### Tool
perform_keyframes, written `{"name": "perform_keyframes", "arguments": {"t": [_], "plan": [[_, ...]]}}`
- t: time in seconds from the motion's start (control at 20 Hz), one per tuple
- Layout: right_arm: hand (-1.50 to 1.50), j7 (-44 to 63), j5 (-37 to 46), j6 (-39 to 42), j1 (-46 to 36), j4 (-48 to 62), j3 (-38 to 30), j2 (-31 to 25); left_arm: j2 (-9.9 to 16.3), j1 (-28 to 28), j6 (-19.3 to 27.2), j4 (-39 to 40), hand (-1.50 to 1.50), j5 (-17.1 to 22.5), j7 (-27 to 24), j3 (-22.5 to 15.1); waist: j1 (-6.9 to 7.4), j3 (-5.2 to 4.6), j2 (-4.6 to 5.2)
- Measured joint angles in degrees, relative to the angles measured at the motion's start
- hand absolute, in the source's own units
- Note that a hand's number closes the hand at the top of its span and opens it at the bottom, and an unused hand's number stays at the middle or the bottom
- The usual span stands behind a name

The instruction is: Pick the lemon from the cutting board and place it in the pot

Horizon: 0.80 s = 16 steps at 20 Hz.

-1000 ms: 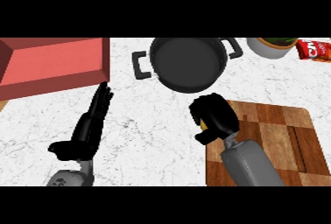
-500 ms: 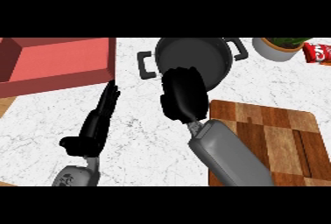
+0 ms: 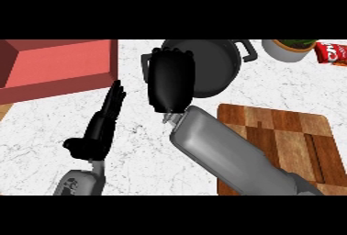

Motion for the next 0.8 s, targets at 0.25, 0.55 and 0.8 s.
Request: {"name": "perform_keyframes", "arguments": {"t": [0.25,0.55,0.8], "plan": [[1.5,3.04,-3.33,-1.73,-6.92,8.1,1.31,-0.25,0.13,0.86,0.48,-0.01,0.0,-0.15,-0.62,0.54,-1.27,0.03,0.27],[1.5,3.1,-7.53,-4.88,-12.74,17.1,0.59,-0.29,0.59,2.18,1.08,-1.68,0.0,0.06,0.0,1.51,-3.51,0.11,0.2],[1.5,0.76,-10.33,-8.96,-15.23,25.47,-0.59,-0.2,0.79,3.53,1.25,-2.39,0.0,0.26,-0.61,2.16,-4.95,0.15,0.2]]}}
